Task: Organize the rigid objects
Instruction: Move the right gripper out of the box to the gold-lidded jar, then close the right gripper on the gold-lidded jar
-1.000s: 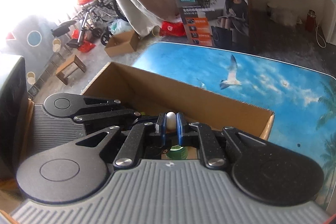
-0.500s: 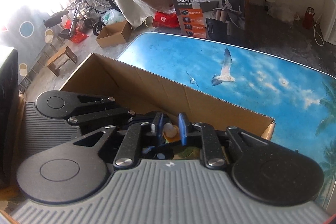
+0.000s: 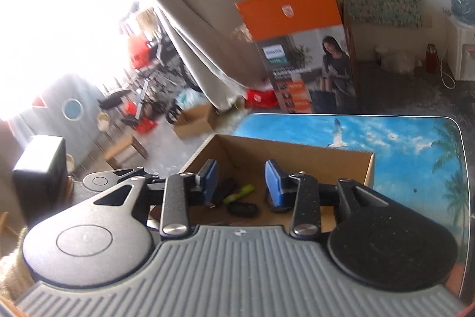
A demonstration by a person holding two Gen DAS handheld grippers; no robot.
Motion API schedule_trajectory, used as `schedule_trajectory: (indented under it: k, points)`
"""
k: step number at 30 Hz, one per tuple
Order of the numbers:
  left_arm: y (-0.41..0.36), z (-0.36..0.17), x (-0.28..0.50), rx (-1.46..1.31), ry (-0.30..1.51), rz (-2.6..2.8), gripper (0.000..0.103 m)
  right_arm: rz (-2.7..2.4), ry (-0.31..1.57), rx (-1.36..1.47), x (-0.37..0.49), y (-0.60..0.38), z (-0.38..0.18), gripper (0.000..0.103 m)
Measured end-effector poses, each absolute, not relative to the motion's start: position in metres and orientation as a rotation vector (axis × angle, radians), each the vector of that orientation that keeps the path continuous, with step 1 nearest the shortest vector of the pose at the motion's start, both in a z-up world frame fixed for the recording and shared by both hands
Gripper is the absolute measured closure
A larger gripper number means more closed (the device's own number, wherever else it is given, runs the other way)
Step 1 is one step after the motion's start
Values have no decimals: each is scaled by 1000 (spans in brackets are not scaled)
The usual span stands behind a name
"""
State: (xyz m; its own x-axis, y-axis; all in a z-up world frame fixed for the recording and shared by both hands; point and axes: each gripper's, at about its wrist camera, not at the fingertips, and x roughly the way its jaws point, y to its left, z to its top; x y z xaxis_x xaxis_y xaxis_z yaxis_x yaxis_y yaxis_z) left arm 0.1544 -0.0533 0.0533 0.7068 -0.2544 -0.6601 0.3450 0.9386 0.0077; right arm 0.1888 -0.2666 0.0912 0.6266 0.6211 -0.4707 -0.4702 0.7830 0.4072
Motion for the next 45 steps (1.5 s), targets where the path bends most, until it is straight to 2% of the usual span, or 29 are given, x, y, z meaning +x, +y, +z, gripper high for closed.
schedule_trajectory:
  k: [5,12,14,16,22,30,33,45]
  points:
    - [-29,35,106,80,745,-349,16,663,654,305,129,-263,76,58]
    - [-46,-20,74,207,742,-358,16,695,820,398,102,-227,3,58]
    - [-52,-38,76,218,770,-349,19,683,864,400,103,-215,-19,58]
    - [-54,-52,81,221,790,-333,29,662,905,404,108,-207,-39,58]
    - [-57,-77,98,233,833,-269,35,641,982,426,122,-192,-76,59]
    - [-65,-86,106,258,847,-231,46,645,1032,412,138,-176,-99,69]
    - [-66,-86,106,251,845,-226,46,645,1037,399,136,-173,-103,73]
    - [-66,-64,82,197,830,-245,47,631,1030,367,127,-180,-85,77]
